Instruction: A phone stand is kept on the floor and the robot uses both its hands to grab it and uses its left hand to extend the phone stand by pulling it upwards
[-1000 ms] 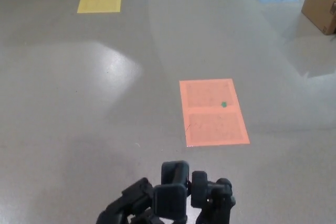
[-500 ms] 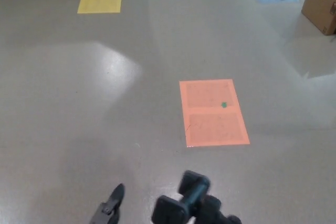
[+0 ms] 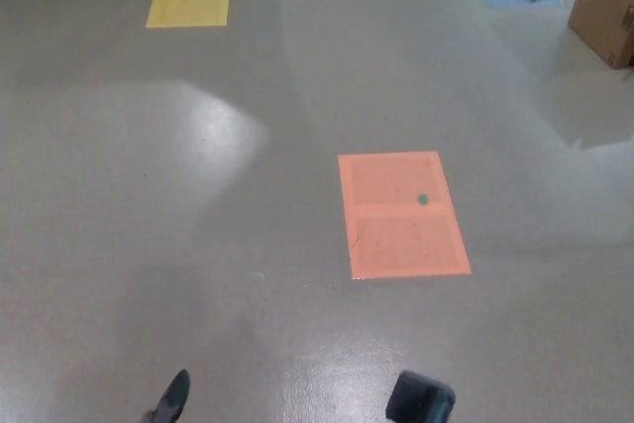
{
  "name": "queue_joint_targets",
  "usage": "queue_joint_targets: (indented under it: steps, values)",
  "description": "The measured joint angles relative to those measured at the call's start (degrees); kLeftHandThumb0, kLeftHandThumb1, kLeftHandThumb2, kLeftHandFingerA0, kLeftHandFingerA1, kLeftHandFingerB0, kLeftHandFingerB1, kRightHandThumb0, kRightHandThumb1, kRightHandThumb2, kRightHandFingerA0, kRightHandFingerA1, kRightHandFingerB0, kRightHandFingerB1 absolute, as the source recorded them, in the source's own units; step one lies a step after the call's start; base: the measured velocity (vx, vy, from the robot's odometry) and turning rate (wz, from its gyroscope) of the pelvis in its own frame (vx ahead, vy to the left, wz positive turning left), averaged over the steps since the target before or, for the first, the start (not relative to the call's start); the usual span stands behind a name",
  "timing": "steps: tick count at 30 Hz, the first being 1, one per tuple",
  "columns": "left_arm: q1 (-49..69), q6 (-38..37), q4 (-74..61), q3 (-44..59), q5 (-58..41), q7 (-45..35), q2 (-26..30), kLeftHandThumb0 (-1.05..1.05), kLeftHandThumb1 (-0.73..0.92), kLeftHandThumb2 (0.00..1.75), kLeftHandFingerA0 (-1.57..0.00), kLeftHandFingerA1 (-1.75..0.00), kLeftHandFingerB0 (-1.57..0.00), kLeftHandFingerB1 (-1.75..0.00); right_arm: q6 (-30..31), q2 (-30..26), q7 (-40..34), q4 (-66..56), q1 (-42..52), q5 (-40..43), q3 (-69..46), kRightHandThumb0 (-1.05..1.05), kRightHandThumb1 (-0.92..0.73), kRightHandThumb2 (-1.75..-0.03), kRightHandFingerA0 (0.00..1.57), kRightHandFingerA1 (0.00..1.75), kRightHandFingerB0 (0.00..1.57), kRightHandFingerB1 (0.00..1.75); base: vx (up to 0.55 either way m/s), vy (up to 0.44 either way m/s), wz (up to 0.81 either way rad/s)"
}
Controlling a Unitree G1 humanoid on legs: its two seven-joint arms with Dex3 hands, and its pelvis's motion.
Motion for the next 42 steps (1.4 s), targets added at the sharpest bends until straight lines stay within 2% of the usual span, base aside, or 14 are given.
queue_joint_targets:
  steps: [10,19,20,21,22,24,25,26,27,29,31,38,39,42]
  values:
    - [1.2,-6.1,4.7,8.6,-2.0,-1.7,3.4,-0.96,0.55,0.95,0.0,0.0,0.0,-0.02,-5.2,-8.9,1.4,-6.4,11.0,0.0,-5.8,-0.9,-0.69,-0.61,0.0,0.0,0.0,0.0,0.0,0.0,0.0]
    - [1.1,-9.0,6.3,8.9,-3.9,-4.0,2.6,-0.95,0.54,0.96,0.0,0.0,0.0,-0.05,-9.6,-9.5,0.7,-6.0,12.9,-1.9,-7.4,-0.94,-0.72,-0.63,0.0,0.0,0.0,0.0,0.0,0.0,0.0]
    - [1.3,-9.2,6.4,9.0,-4.0,-4.2,2.5,-0.94,0.53,0.96,0.0,0.0,0.0,-0.08,-9.9,-9.5,0.6,-6.0,13.3,-2.0,-7.7,-0.95,-0.58,-0.9,0.0,0.0,0.0,0.0,0.0,0.0,0.0]
    - [1.5,-9.5,6.6,9.1,-4.0,-4.5,2.4,-0.94,0.53,0.96,0.0,0.0,0.0,-0.08,-10.4,-9.5,0.5,-6.1,13.8,-2.2,-8.1,-0.95,-0.58,-0.9,0.0,0.0,0.0,0.0,0.0,0.0,0.0]
    - [1.9,-9.8,6.8,9.4,-4.2,-4.7,2.4,-0.94,0.54,0.96,0.0,0.0,0.0,-0.07,-10.9,-9.5,0.3,-6.1,14.4,-2.2,-8.7,-1.01,-0.74,-0.65,0.0,0.0,0.0,0.0,0.0,0.0,0.0]
    - [2.4,-10.6,7.4,9.9,-4.6,-5.1,2.4,-0.96,0.56,0.97,0.0,0.0,0.0,-0.05,-11.9,-9.5,-0.4,-6.1,15.8,-2.3,-9.8,-0.96,-0.77,-0.63,0.0,0.0,0.0,0.0,0.0,0.0,0.0]
    - [2.8,-11.3,8.0,10.3,-5.1,-5.4,2.4,-0.96,0.56,0.97,0.0,0.0,-0.01,-0.05,-12.7,-9.4,-1.0,-5.9,16.9,-2.3,-10.5,-0.96,-0.62,-0.96,0.0,0.0,0.0,0.0,0.0,0.0,0.0]
    - [3.2,-12.0,8.6,10.7,-5.3,-5.6,2.4,-0.96,0.55,0.97,0.0,0.0,0.0,-0.05,-13.7,-9.3,-1.6,-5.6,17.7,-2.4,-11.0,-0.98,-0.81,-0.65,0.0,0.0,0.0,0.0,0.0,0.0,0.0]
    - [3.4,-12.6,9.0,10.9,-5.5,-5.7,2.3,-0.96,0.55,0.97,0.0,0.0,-0.01,-0.07,-14.3,-9.2,-2.1,-4.9,18.0,-2.5,-11.3,-1.05,-0.69,-1.05,0.0,0.12,0.0,0.08,0.0,0.0,0.0]
    - [4.2,-13.5,9.5,11.2,-5.7,-5.8,2.2,-0.95,0.55,0.96,0.0,0.0,-0.02,-0.1,-15.6,-8.7,-3.6,-3.7,18.8,-3.2,-11.9,-0.97,-0.63,-0.94,0.0,0.01,0.0,0.0,0.0,0.0,0.0]
    - [4.7,-14.3,10.0,11.5,-6.0,-6.0,2.1,-0.96,0.62,0.98,0.0,-0.01,-0.06,-0.09,-16.7,-7.9,-5.4,-2.3,19.1,-4.1,-12.2,-0.93,-0.63,-0.95,0.0,0.0,0.0,0.01,0.0,0.0,0.0]
    - [6.2,-19.2,15.3,13.1,-7.6,-7.1,2.4,-0.96,0.58,0.99,-0.01,-0.03,-0.09,-0.15,-20.6,-6.9,-10.3,1.8,20.4,-6.0,-13.5,-0.89,-0.65,-0.93,0.0,0.0,0.0,0.0,0.0,0.0,0.0]
    - [6.4,-19.7,16.0,13.3,-7.9,-7.3,2.5,-0.86,0.53,0.97,0.0,-0.12,-0.11,-0.21,-21.1,-6.8,-10.8,2.2,20.7,-6.3,-13.6,-1.02,-0.73,-1.01,0.0,0.0,0.0,0.0,0.0,0.0,0.0]
    - [7.0,-21.9,18.6,14.3,-9.4,-8.2,2.9,-0.84,0.52,0.98,0.0,-0.16,-0.09,-0.26,-22.7,-6.3,-12.8,3.7,21.0,-7.0,-14.1,-0.98,-0.71,-1.01,0.0,0.0,0.0,0.01,0.0,0.0,0.0]
